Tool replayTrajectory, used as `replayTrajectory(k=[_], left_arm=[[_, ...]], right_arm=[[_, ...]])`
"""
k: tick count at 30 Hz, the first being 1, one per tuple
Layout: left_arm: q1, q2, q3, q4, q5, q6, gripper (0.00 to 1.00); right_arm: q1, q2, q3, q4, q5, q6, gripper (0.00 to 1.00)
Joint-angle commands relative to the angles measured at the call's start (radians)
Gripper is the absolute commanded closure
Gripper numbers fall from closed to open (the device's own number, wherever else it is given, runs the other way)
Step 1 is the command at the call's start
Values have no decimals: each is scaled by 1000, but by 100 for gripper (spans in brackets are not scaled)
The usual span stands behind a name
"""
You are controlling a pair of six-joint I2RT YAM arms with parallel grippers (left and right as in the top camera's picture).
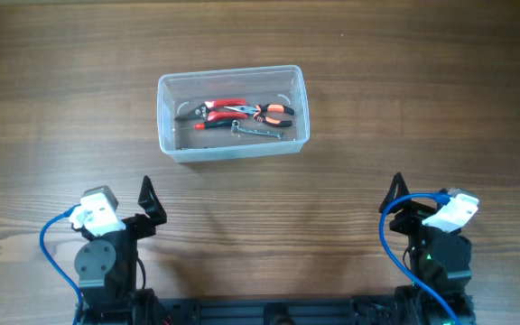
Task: Pack container
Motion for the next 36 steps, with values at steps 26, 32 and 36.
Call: replayTrajectory(k=[26, 32, 36], left_arm=[[-37, -53, -87, 3, 31, -2, 0], [-37, -53, -87, 3, 31, -2, 0], [-37, -53, -87, 3, 31, -2, 0]], right_arm=[[-4, -12, -1, 6, -4, 14, 0], [-4, -12, -1, 6, -4, 14, 0], [-4, -12, -1, 6, -4, 14, 0]])
